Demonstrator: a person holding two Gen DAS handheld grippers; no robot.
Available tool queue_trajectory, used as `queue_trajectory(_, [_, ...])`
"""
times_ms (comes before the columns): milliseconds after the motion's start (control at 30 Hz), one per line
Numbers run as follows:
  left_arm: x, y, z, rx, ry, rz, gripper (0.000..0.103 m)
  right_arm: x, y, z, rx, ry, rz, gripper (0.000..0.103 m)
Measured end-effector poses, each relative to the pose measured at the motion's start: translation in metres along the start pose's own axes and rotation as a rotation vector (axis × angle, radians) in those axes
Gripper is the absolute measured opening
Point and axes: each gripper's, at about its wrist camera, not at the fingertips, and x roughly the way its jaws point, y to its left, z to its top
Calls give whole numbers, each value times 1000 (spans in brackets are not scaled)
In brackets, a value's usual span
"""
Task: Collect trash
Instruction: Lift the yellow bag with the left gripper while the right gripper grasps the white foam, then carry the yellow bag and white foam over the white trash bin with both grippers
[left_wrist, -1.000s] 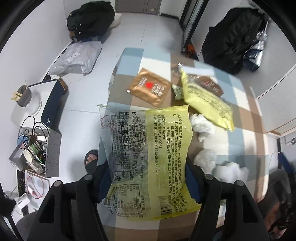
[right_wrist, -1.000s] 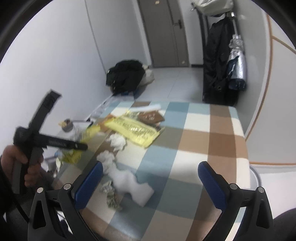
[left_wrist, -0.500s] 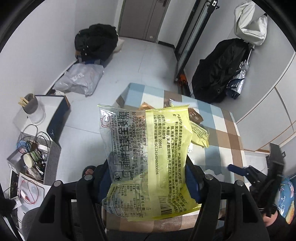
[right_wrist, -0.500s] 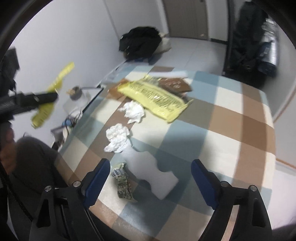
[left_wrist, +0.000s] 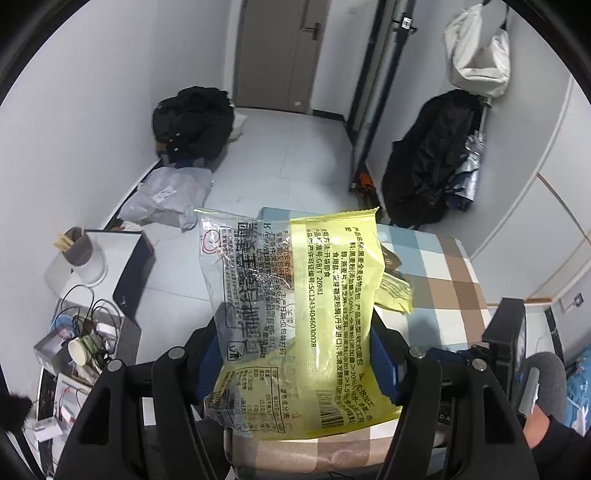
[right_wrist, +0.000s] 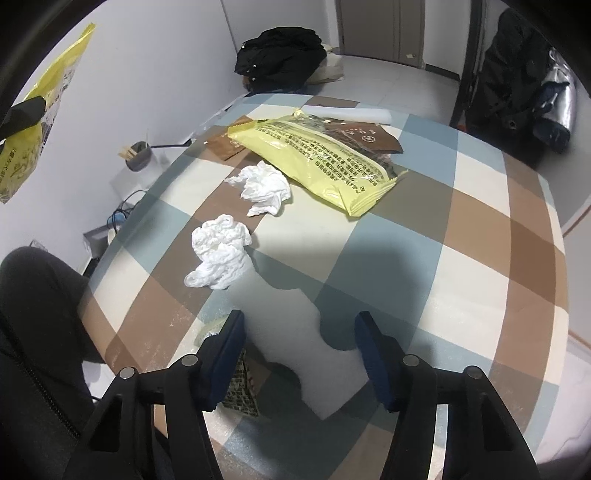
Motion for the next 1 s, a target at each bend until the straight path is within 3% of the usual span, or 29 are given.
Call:
queue_trajectory(100, [-2,-4,-1,7,-2,-20,64,-2,2,2,-19,-2,-14,53])
queue_trajectory(133, [-3,-4,-1,8,-5,-22,64,-3,2,2,-21,-4,-11,35])
queue_trajectory(533, [-4,-25,4,34,1,-57,64,-25,-12,-3,49,-53,40,37])
queue_trajectory(1000, [0,-83,20,109,21,-112,64,-121,-63,1,160,-282,67,37])
